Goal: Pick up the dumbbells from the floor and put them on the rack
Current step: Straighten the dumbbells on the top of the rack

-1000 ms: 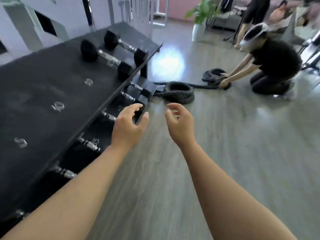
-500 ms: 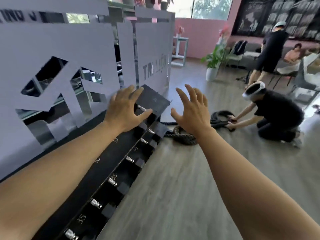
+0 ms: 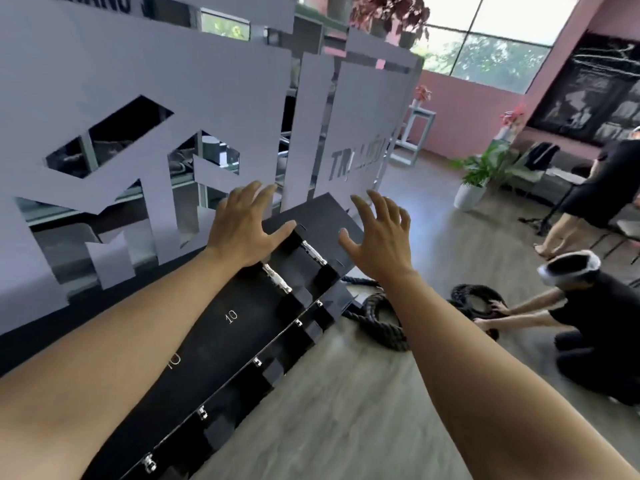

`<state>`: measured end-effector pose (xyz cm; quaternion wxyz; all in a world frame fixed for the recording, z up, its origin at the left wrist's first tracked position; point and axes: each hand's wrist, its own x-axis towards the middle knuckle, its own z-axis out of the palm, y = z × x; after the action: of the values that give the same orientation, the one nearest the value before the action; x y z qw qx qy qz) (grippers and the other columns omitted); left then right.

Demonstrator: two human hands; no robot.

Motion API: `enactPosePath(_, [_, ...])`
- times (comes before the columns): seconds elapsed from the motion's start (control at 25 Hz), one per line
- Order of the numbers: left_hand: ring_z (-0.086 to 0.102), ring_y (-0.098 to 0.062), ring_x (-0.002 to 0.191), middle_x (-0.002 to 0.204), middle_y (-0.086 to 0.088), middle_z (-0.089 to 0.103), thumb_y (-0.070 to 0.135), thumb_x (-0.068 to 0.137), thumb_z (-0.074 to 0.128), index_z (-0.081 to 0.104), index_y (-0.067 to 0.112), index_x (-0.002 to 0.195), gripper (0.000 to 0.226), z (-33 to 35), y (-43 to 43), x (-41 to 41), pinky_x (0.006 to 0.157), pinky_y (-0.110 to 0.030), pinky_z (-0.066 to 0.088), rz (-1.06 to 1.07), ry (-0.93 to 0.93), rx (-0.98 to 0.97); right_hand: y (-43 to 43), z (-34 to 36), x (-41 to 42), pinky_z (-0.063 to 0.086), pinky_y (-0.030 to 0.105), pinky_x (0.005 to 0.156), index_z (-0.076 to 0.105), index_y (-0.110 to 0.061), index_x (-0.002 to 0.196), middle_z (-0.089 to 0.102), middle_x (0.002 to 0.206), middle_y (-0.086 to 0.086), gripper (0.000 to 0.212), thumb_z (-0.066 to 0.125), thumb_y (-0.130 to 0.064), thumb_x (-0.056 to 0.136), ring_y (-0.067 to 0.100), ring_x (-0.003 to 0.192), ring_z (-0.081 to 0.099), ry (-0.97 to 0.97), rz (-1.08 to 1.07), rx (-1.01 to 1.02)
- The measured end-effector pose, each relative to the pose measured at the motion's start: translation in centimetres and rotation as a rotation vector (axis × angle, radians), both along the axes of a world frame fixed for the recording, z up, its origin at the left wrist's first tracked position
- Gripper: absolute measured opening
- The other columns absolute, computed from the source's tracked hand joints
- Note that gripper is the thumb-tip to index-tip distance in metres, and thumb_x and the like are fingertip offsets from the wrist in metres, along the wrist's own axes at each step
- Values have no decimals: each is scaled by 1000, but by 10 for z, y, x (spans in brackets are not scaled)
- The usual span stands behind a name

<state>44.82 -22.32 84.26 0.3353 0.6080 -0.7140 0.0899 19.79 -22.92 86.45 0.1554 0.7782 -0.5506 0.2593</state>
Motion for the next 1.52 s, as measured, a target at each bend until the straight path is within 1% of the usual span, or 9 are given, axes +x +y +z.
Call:
enactPosePath(0.36, [46,-35,126,139,-12,51,60,85,50,46,13,137,70,-57,-157,11,100,-51,43,154,201,163,-189,-51,19,26,50,114,51,-18,139,50,144,11,61,55,-46,86,36,133,43,-108,110,129])
enactPosePath(0.56, [52,-33,119,131,-11,58,46,90,57,52,13,132,54,-114,-219,23,90,-45,48,297,281,250,-279,-133,32,28,49,112,53,-16,138,52,142,10,54,60,-39,90,35,131,45,-216,217,315])
enactPosePath(0.72, [50,-31,122,134,-9,56,47,90,57,51,16,132,52,-172,-275,23,93,-46,46,438,318,402,-334,-224,42,31,50,113,53,-15,139,52,143,10,53,60,-37,92,33,134,45,-305,246,571])
enactPosePath(1.0, [43,-25,128,139,-4,50,62,83,56,49,19,134,67,-300,-348,13,99,-45,42,580,430,590,-356,-370,56,32,43,112,50,-15,142,52,144,7,54,59,-38,94,28,132,46,-372,184,814])
enactPosePath(1.16, [50,-22,118,127,-1,58,70,72,57,56,22,127,73,-336,-359,18,90,-32,41,646,514,616,-340,-417,64,37,38,106,53,-19,139,53,142,3,52,55,-43,93,24,132,45,-437,130,967])
enactPosePath(1.28, [55,-18,113,118,3,65,67,68,59,64,22,116,66,-341,-366,16,90,-29,43,659,558,537,-337,-429,66,39,30,87,66,-27,121,66,123,-3,45,51,-52,86,21,116,56,-481,36,1136])
enactPosePath(1.36, [54,-17,111,117,5,66,63,69,61,66,22,113,60,-339,-366,14,85,-24,38,671,565,504,-339,-429,66,41,30,72,73,-36,84,68,86,-6,30,47,-51,81,24,89,59,-497,-39,1233])
enactPosePath(1.44, [55,-16,111,116,5,66,60,71,63,67,22,112,56,-338,-368,13,83,-23,37,666,581,489,-339,-425,62,36,31,56,58,-31,52,54,58,-5,33,44,-45,79,25,67,51,-528,-102,1276])
enactPosePath(1.52, [56,-18,111,116,4,67,59,72,65,66,20,113,56,-337,-371,11,87,-26,42,644,574,497,-337,-425,60,35,30,51,55,-25,50,51,54,-4,33,44,-37,79,22,59,48,-549,-135,1287])
